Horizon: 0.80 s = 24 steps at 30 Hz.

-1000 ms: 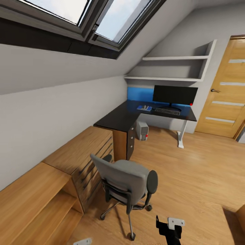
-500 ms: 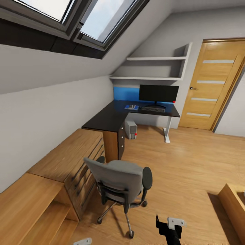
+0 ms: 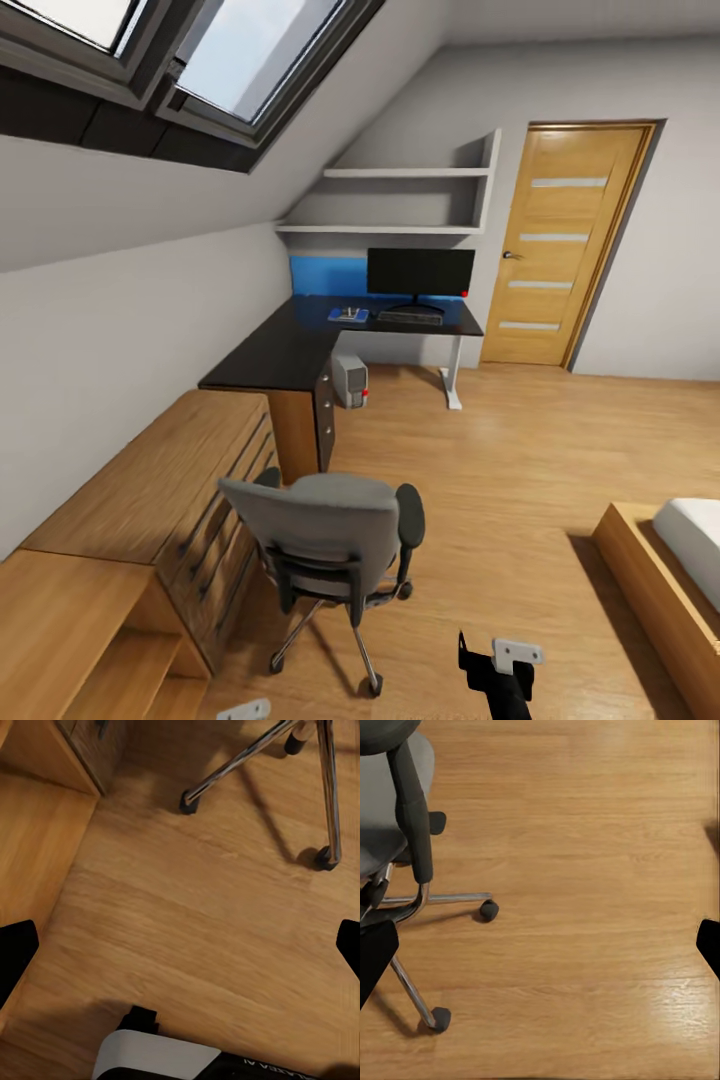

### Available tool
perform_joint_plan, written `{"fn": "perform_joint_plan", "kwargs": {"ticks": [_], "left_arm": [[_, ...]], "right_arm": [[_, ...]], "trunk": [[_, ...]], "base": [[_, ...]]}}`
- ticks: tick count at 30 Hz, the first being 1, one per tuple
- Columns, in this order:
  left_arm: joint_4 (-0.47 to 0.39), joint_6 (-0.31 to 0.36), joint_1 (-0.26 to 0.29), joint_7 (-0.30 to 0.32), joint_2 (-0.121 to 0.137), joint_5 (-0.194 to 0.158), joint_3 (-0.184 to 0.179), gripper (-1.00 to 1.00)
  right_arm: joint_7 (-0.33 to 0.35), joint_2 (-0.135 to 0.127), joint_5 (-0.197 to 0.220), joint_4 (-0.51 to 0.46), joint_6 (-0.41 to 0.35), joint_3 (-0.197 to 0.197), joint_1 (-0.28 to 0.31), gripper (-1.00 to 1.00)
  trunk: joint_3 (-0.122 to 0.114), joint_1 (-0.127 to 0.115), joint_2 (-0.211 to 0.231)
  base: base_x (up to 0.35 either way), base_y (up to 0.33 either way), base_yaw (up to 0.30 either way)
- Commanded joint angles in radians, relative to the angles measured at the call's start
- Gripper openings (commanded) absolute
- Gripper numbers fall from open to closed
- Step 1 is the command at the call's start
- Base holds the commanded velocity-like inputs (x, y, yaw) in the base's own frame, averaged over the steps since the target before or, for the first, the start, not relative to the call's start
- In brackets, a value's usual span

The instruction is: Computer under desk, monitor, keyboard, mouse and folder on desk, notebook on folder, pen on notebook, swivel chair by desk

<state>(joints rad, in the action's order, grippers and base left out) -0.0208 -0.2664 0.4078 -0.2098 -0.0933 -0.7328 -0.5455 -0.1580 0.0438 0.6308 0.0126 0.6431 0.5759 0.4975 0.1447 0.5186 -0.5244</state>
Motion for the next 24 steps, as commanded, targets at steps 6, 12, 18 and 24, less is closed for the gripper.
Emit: {"fn": "perform_joint_plan", "kwargs": {"ticks": [6, 12, 18, 24], "left_arm": [[-0.001, -0.001, 0.001, -0.005, 0.000, -0.005, -0.009, 1.00], [-0.001, -0.001, 0.001, -0.005, 0.001, -0.005, -0.008, 1.00], [-0.001, -0.002, 0.001, -0.005, 0.001, -0.005, -0.008, 1.00], [-0.001, -0.001, 0.001, -0.005, 0.001, -0.005, -0.008, 1.00]], "right_arm": [[-0.008, 0.001, -0.007, 0.002, 0.004, 0.010, 0.001, 1.00], [-0.007, 0.001, -0.010, 0.003, 0.004, 0.010, 0.001, 1.00], [-0.005, 0.000, -0.011, 0.004, 0.004, 0.010, 0.001, 1.00], [-0.005, -0.001, -0.011, 0.004, 0.004, 0.010, 0.001, 1.00]], "trunk": [[0.002, 0.000, -0.002], [0.002, 0.000, -0.002], [0.002, 0.000, -0.002], [0.002, 0.000, -0.002]], "base": [[0.000, 0.316, -0.185], [-0.013, 0.292, -0.026], [-0.010, 0.074, -0.003], [-0.040, 0.123, 0.000]]}}
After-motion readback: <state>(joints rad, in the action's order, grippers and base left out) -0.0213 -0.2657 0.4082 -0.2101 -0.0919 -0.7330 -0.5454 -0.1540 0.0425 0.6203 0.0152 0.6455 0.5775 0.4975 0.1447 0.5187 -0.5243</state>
